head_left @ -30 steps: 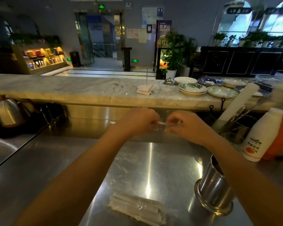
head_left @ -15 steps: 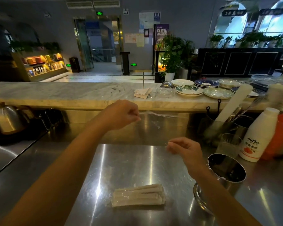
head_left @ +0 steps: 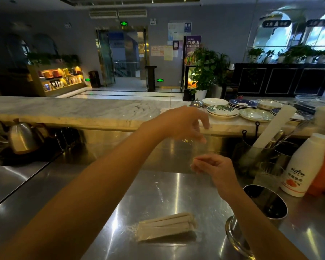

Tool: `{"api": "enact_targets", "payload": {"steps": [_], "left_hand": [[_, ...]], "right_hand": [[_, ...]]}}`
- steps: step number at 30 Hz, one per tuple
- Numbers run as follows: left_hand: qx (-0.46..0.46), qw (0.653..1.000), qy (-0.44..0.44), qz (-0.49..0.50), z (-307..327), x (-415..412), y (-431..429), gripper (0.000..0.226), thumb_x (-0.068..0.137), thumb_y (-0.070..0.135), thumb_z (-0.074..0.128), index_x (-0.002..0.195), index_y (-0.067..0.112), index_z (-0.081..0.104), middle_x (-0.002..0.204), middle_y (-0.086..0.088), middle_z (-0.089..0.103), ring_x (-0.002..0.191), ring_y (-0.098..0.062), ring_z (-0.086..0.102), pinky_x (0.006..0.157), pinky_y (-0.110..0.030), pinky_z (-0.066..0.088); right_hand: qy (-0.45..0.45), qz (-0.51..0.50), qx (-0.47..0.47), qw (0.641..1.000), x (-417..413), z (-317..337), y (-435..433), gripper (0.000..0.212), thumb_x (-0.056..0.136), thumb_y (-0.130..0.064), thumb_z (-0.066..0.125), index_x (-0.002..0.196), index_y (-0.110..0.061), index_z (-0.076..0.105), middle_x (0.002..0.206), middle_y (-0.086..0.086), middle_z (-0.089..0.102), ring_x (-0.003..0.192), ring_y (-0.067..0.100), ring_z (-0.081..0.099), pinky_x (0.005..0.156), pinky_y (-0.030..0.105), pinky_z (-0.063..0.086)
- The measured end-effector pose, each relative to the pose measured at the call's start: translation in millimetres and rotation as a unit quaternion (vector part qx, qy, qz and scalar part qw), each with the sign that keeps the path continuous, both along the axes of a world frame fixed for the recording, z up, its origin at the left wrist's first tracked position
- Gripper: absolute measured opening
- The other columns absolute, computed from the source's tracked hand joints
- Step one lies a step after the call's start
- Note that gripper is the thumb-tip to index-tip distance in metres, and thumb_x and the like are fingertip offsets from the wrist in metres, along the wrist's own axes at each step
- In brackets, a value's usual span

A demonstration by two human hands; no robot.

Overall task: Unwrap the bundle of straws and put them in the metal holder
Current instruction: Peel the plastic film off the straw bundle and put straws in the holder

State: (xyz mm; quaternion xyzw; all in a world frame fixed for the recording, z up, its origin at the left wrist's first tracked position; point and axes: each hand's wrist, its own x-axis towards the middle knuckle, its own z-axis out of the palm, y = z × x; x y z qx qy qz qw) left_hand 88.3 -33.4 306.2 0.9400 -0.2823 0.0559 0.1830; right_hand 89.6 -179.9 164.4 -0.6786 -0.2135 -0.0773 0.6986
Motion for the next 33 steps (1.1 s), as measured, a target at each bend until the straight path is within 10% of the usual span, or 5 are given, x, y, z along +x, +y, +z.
{"api": "enact_targets", "payload": {"steps": [2, 12, 19, 28, 33], "left_hand": [[0.008, 1.000, -0.013, -0.003, 2.4, 3.0, -6.3, 0.004, 0.081, 0.019, 0.067, 0.084, 0.020, 0.064, 0.074, 0.013, 0.058, 0.075, -0.007, 0.059, 0.083, -0.037, 0.052], [-0.065, 0.997, -0.047, 0.022, 40.0, 7.6, 18.6, 0.008, 0.083, 0.014, 0.062, 0.077, 0.019, 0.062, 0.074, 0.007, 0.064, 0.066, 0.000, 0.063, 0.063, -0.009, 0.051], [-0.065, 0.991, -0.037, 0.113, 42.0, 9.2, 58.8, 0.018, 0.084, 0.020, 0.061, 0.099, 0.009, 0.059, 0.089, -0.003, 0.063, 0.085, -0.017, 0.062, 0.084, -0.033, 0.050], [0.157, 0.983, -0.099, 0.004, -11.1, -3.5, 10.2, 0.060, 0.076, 0.047, 0.066, 0.127, 0.025, 0.043, 0.129, -0.001, 0.056, 0.116, -0.020, 0.049, 0.103, -0.040, 0.028], [0.240, 0.969, -0.052, 0.023, -41.0, 7.9, 11.9, 0.023, 0.086, 0.034, 0.058, 0.103, 0.019, 0.062, 0.099, 0.000, 0.066, 0.088, -0.018, 0.060, 0.078, -0.037, 0.051]], "right_hand": [[0.001, 0.003, 0.003, 1.000, -1.1, -1.3, -3.1, 0.013, 0.075, -0.002, 0.065, 0.077, -0.013, 0.070, 0.065, 0.000, 0.073, 0.064, 0.014, 0.068, 0.060, 0.018, 0.055], [0.067, -0.012, -0.067, 0.995, -11.4, -43.6, -42.0, 0.013, 0.074, -0.009, 0.068, 0.077, -0.022, 0.071, 0.074, 0.002, 0.074, 0.069, 0.015, 0.068, 0.062, 0.018, 0.054], [0.016, -0.057, -0.154, 0.986, -3.8, -24.7, -51.1, 0.018, 0.077, -0.003, 0.066, 0.072, -0.020, 0.069, 0.071, 0.003, 0.069, 0.063, 0.004, 0.064, 0.061, 0.011, 0.051], [-0.081, -0.045, -0.377, 0.921, 18.6, 26.2, -35.0, 0.007, 0.081, -0.012, 0.064, 0.085, -0.012, 0.070, 0.070, -0.014, 0.062, 0.066, 0.000, 0.059, 0.061, 0.009, 0.046], [-0.097, -0.038, -0.362, 0.926, 18.8, 31.2, -33.0, 0.007, 0.080, -0.014, 0.065, 0.085, -0.017, 0.070, 0.072, -0.014, 0.064, 0.068, -0.001, 0.060, 0.062, 0.006, 0.046]]}}
